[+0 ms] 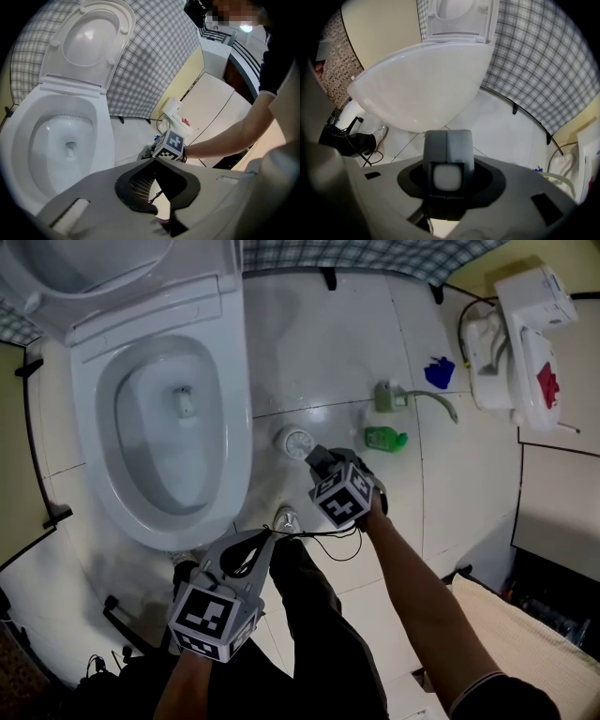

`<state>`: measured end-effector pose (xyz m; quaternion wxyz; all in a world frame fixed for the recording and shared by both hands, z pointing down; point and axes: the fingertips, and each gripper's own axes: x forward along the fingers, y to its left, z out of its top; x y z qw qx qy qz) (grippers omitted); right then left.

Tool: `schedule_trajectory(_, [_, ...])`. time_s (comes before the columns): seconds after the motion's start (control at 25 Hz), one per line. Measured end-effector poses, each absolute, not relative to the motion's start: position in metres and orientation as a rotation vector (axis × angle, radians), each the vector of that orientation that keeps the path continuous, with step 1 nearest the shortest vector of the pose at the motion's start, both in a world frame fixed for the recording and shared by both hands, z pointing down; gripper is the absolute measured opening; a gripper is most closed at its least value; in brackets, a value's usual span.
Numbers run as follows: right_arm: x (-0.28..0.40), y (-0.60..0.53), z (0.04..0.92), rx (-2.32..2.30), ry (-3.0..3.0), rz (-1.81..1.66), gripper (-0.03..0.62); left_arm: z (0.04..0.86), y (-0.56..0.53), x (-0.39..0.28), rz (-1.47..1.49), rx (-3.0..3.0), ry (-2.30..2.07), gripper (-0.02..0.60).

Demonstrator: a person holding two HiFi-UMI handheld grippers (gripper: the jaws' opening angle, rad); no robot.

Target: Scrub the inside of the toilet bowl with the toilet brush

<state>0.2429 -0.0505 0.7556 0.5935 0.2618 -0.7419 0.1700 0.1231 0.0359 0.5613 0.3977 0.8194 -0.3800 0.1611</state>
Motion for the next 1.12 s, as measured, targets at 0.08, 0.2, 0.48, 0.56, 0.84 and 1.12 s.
schedule_trajectory(0.08, [0.241, -0.052, 0.762, 0.607, -1.714, 0.405, 0.184, 0.56, 0.036, 0.121, 0.416, 2.077, -0.958, 0.008])
schedule_trajectory(0.2, [0.236, -0.054, 0.762, 0.619, -1.702, 0.443, 0.185, 0.557, 0.034, 0.116, 0.411, 2.076, -0.973, 0.008])
schedule_trajectory(0.48, [0.237, -0.065, 0.756, 0.704, -1.694, 0.443, 0.214, 0.542, 0.026, 0.097, 0.396, 2.083, -1.029, 0.008])
schedule_trajectory(0.56, [0.239, -0.067, 0.749, 0.738, -1.702, 0.446, 0.272, 0.535, 0.025, 0.089, 0.396, 2.087, -1.046, 0.008])
schedule_trajectory(0.84, [0.258, -0.05, 0.67, 0.853, -1.689, 0.448, 0.283, 0.482, 0.026, 0.043, 0.421, 2.098, -1.135, 0.008])
schedule_trajectory(1.12, [0.204, -0.04, 0.5, 1.061, -1.938, 0.39, 0.281, 0.395, 0.031, -0.023, 0.476, 2.111, -1.288, 0.009])
